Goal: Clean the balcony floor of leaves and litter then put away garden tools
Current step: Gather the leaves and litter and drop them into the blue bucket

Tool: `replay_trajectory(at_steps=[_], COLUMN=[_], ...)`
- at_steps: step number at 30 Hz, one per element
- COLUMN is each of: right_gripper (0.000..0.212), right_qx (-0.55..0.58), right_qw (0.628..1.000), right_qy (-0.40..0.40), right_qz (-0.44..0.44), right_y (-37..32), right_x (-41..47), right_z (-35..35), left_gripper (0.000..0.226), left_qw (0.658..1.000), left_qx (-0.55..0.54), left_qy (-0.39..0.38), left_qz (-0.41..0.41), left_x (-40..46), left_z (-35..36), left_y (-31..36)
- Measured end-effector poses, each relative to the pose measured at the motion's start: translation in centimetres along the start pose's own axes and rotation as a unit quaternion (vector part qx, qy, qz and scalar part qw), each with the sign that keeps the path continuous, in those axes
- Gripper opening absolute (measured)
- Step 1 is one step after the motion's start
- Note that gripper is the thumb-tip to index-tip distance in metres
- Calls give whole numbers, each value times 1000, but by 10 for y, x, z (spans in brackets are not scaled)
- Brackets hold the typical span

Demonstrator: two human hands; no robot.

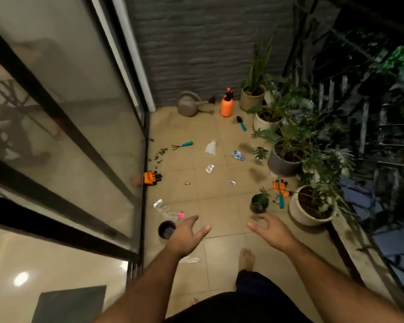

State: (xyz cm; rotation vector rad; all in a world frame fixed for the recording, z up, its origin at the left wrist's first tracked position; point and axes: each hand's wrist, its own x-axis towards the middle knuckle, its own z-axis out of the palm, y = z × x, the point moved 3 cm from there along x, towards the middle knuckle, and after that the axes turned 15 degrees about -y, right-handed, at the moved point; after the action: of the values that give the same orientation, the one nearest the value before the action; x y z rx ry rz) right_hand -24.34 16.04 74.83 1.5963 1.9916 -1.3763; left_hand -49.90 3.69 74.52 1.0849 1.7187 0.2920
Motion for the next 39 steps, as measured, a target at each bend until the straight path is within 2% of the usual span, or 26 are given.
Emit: replay_trajectory(at_steps=[4,7,12,21,26,32,39], right_gripper=[72,70,72,67,68,67,61], right_qx=[-21,-50,-73,-123,-131,-135,-131], right_qw=[999,996,989,971,967,966,962], right_qy=[-31,-73,-109,-162,-183,-189,-217], right_qz=[-6,-23,-65,-123,-120,-113,-101], right_y=[-17,-35,-70,-163,-221,-297,-386], right_x=[40,80,158,271,348,429,527], right_z=[-10,-27,-77,-135,-146,-163,-144], left_gripper=[81,93,77,75,73,77,77], left_qw=[999,996,990,980,971,961,949], left_qx=[-37,-61,-97,-118,-151,-209,-231], left_qy=[-6,17,63,116,141,121,124], left_qz=[-24,-57,-85,-113,-122,-137,-176], left_x=[19,44,92,175,235,295,352], left_z=[-20,-42,-75,-145,-212,-296,-391], left_y=[-2,-3,21,54,37,14,-31])
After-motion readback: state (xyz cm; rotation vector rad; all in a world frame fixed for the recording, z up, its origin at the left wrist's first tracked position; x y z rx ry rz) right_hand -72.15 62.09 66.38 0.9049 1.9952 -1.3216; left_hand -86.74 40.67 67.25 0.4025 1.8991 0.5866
